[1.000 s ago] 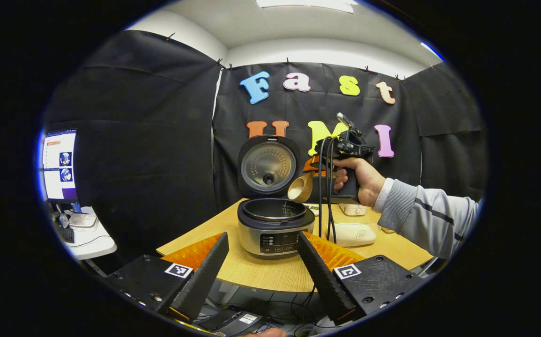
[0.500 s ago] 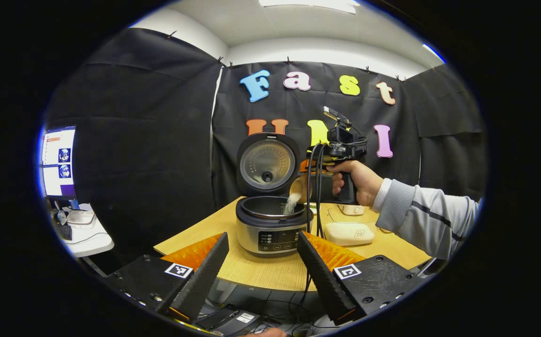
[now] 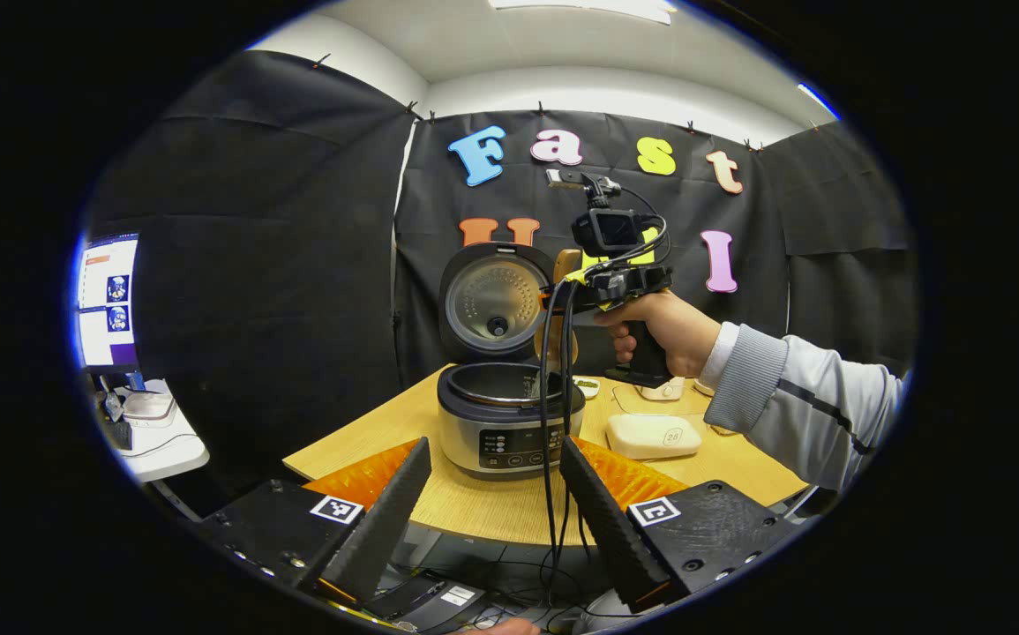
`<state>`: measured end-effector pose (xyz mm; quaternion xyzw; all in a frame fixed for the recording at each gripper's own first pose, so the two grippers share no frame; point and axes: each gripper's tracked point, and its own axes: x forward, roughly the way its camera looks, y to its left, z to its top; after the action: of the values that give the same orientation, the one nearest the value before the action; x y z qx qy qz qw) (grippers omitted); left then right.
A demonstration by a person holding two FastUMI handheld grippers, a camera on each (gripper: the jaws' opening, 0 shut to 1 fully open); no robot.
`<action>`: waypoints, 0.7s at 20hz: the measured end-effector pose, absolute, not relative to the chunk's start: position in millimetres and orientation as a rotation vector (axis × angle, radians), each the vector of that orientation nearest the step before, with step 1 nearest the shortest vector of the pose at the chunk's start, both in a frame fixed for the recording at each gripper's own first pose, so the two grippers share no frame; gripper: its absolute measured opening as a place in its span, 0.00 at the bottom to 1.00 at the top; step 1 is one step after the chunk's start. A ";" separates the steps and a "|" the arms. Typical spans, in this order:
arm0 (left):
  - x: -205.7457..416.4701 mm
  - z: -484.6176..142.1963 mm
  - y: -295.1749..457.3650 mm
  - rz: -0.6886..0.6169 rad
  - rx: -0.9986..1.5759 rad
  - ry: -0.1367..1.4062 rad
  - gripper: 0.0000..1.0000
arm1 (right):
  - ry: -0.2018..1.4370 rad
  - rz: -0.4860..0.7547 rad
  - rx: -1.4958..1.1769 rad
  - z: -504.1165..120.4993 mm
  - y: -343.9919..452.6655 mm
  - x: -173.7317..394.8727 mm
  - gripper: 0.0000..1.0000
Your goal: Close the left gripper, press the button to open the rice cooker; take a wooden spoon from the chopstick holder with the right hand, scoop a spoonful of rice and pour it into the rice cooker, then put the wooden spoon back into the chopstick holder.
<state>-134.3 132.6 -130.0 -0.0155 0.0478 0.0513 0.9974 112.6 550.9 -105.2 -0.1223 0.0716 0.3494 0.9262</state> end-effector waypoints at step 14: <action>-127.8 -114.8 102.6 0.062 -0.021 0.065 0.94 | 0.145 0.607 -0.165 -65.6 445.2 149.7 0.10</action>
<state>-127.8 102.6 -114.8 -0.0103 0.0323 0.0312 0.9989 149.7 445.2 -65.6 -0.0811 0.0713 0.2982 0.9484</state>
